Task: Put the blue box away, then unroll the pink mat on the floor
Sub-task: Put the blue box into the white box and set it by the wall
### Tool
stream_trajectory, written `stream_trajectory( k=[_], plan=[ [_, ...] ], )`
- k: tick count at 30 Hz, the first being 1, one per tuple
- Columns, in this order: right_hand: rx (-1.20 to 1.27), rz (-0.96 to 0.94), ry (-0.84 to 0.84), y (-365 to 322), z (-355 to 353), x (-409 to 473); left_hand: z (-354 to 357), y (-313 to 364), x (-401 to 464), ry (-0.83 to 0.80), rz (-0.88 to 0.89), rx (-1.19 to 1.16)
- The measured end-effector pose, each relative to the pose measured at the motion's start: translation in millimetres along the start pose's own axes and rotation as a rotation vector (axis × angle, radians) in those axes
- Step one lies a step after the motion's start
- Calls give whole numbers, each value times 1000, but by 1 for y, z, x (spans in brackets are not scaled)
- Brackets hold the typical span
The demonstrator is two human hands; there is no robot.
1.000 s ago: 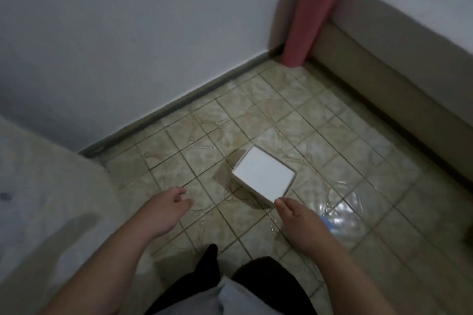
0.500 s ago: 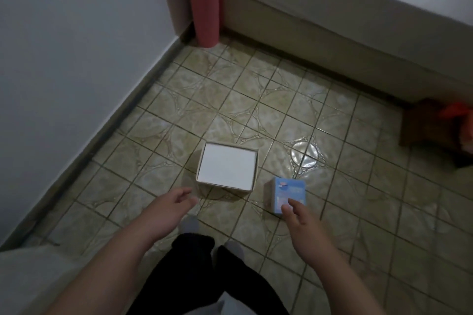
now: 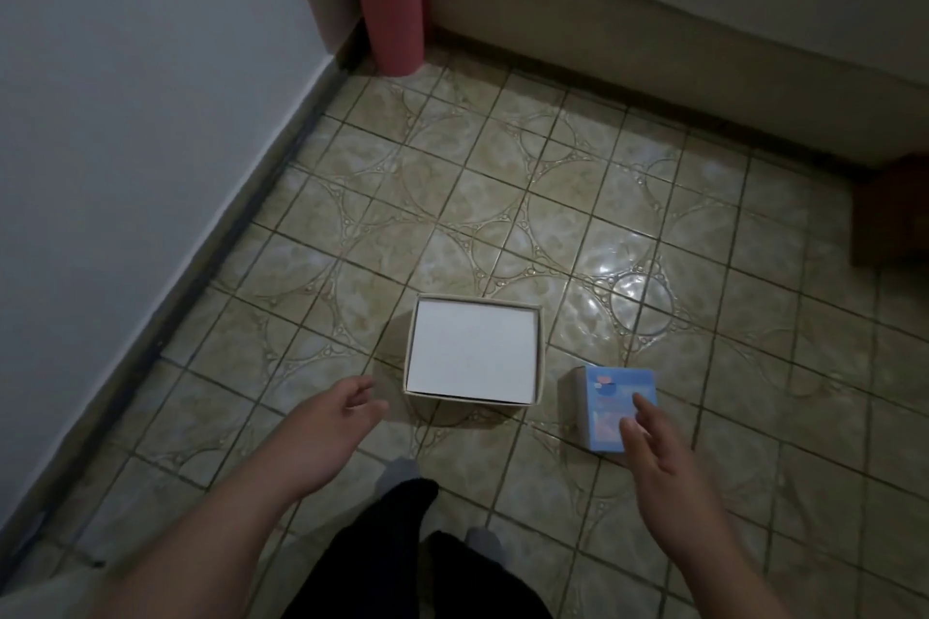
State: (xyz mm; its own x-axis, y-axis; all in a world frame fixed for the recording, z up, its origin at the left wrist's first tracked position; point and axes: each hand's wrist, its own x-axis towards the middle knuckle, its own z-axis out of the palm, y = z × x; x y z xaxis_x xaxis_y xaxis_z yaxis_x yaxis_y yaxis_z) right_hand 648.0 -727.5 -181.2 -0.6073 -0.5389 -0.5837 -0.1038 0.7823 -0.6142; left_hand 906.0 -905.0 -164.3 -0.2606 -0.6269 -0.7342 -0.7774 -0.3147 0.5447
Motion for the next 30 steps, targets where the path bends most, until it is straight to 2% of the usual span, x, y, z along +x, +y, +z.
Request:
stream_trajectory(
  k=[7, 16, 19, 23, 30],
  plan=[
    [-97, -27, 16, 88, 87, 150, 58, -68, 173, 110, 26, 99],
    [-132, -64, 49, 196, 199, 321, 126, -179, 371, 46, 122, 246],
    [-188, -88, 23, 220, 223, 348, 147, -202, 401, 28, 203, 239],
    [-190, -38, 12, 231, 232, 355, 161, -212, 413, 158, 156, 145],
    [-298, -79, 52, 217, 235, 348, 156, -219, 410, 200, 187, 231]
  ],
)
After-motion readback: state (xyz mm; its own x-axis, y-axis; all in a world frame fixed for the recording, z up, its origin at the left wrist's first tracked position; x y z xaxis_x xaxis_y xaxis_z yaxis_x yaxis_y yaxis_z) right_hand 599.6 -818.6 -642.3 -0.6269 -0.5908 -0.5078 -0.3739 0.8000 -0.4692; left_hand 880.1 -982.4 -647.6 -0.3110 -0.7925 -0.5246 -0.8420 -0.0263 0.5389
